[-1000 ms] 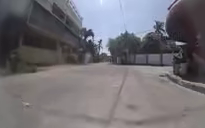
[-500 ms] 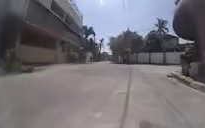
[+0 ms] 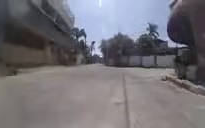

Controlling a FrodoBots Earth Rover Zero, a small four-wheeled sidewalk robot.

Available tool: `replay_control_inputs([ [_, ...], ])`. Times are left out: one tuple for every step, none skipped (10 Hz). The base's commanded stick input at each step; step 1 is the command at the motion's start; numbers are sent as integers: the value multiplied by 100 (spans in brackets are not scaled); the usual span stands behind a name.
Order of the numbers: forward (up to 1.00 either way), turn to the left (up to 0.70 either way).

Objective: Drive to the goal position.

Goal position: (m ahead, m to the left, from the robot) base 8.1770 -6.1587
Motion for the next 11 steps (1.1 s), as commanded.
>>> replay_control_inputs([
  [85, 0],
  [85, 0],
  [85, 0],
  [85, 0],
  [85, 0],
  [85, 0],
  [85, 0],
  [85, 0],
  [85, 0],
  [85, 0],
  [85, 0],
])
